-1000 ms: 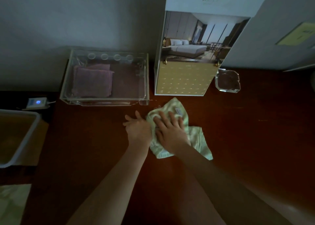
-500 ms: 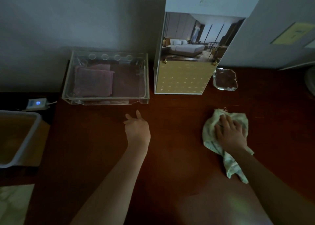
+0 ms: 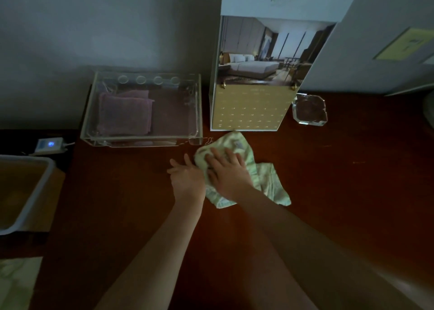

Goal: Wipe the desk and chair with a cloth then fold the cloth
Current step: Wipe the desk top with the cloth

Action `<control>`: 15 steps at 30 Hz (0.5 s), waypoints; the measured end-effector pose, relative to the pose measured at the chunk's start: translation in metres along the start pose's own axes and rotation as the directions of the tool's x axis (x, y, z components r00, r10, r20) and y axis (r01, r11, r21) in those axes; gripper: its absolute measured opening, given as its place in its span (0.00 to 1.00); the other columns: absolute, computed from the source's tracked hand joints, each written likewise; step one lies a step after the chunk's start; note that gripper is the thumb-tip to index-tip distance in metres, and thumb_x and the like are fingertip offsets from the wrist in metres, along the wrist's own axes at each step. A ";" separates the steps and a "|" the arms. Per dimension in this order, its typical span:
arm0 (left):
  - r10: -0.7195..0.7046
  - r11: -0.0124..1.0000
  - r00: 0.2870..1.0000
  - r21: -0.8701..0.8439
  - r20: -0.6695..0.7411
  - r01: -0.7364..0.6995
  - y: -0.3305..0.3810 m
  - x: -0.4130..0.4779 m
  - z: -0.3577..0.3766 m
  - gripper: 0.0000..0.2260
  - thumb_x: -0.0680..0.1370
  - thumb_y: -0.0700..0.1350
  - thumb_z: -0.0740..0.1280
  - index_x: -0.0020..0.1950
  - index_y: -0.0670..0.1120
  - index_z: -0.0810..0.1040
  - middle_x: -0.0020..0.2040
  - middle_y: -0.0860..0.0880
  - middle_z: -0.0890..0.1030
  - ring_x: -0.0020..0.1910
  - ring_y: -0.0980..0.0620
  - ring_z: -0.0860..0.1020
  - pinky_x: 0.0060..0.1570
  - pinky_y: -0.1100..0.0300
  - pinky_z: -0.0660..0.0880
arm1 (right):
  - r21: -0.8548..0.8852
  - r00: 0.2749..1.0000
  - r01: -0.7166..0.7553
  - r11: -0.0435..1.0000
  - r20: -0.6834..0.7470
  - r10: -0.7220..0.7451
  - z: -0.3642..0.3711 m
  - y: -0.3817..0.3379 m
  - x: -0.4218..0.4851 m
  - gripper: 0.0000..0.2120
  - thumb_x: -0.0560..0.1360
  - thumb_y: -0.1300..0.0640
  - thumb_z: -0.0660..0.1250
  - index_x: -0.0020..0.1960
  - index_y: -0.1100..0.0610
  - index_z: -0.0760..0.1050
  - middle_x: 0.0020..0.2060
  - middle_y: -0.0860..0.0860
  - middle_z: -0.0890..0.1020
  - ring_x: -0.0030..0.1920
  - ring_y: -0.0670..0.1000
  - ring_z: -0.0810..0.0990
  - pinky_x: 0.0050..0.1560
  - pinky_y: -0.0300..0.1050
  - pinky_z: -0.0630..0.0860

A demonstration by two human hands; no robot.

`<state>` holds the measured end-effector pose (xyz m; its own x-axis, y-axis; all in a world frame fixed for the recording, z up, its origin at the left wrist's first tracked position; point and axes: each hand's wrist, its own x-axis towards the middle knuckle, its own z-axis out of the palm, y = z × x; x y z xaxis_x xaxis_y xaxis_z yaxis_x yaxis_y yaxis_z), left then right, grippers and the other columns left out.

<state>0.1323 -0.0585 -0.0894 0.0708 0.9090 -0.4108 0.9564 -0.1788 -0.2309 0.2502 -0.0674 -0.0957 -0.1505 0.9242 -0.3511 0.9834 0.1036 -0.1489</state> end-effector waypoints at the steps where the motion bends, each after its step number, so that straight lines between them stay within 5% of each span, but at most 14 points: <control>1: 0.003 1.000 1.000 -0.002 -0.001 -0.003 0.000 -0.001 0.000 0.23 0.83 0.38 0.48 0.77 0.38 0.46 0.71 0.27 0.60 0.63 0.35 0.72 0.54 0.55 0.75 | -0.032 1.000 0.021 0.999 -0.007 -0.021 0.003 0.004 -0.002 0.26 0.80 0.42 0.38 0.77 0.44 0.47 0.77 0.44 0.48 0.76 0.56 0.46 0.74 0.58 0.44; 4: 0.008 1.000 1.000 -0.015 -0.008 -0.008 -0.004 -0.002 -0.002 0.25 0.82 0.39 0.51 0.77 0.40 0.46 0.72 0.29 0.59 0.64 0.37 0.72 0.55 0.55 0.75 | -0.084 0.999 0.034 0.996 -0.025 -0.036 0.008 0.031 -0.014 0.33 0.73 0.36 0.28 0.76 0.42 0.43 0.77 0.43 0.45 0.77 0.53 0.43 0.74 0.56 0.39; 7: -0.006 1.000 1.000 -0.031 -0.020 0.005 -0.008 -0.002 0.001 0.26 0.82 0.40 0.54 0.78 0.43 0.46 0.73 0.31 0.59 0.64 0.40 0.73 0.54 0.56 0.76 | 0.008 0.983 -0.157 0.988 -0.090 0.157 0.008 0.068 -0.033 0.36 0.72 0.36 0.29 0.77 0.43 0.48 0.77 0.44 0.46 0.77 0.52 0.44 0.74 0.53 0.40; 15: -0.101 0.968 0.995 -0.231 0.012 0.101 -0.006 -0.008 0.002 0.26 0.82 0.43 0.52 0.78 0.49 0.46 0.76 0.36 0.54 0.69 0.40 0.67 0.54 0.55 0.75 | 0.285 0.731 -0.624 0.728 -0.114 0.672 0.016 0.160 -0.090 0.25 0.81 0.43 0.45 0.77 0.46 0.49 0.77 0.48 0.48 0.77 0.56 0.46 0.74 0.59 0.44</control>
<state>0.1253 -0.0655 -0.0868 -0.0297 0.9178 -0.3960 0.9981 0.0057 -0.0615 0.4200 -0.1399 -0.1023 0.5625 0.7877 -0.2511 0.7805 -0.6061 -0.1529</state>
